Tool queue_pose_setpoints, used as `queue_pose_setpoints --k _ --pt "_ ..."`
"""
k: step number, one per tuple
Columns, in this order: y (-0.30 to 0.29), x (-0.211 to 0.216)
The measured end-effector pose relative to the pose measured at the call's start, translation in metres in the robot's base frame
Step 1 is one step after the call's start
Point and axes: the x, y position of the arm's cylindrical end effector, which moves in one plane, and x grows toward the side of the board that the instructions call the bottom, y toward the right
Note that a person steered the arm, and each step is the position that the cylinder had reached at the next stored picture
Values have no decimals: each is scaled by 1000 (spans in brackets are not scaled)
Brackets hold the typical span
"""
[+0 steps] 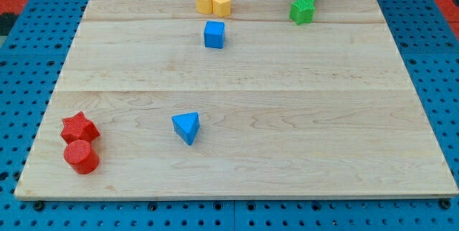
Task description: Place your arm at top right corner
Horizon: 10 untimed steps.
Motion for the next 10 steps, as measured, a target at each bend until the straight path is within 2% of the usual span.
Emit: queue_pose_setpoints --k 3,10 --pt "17 0" --pt "10 1"
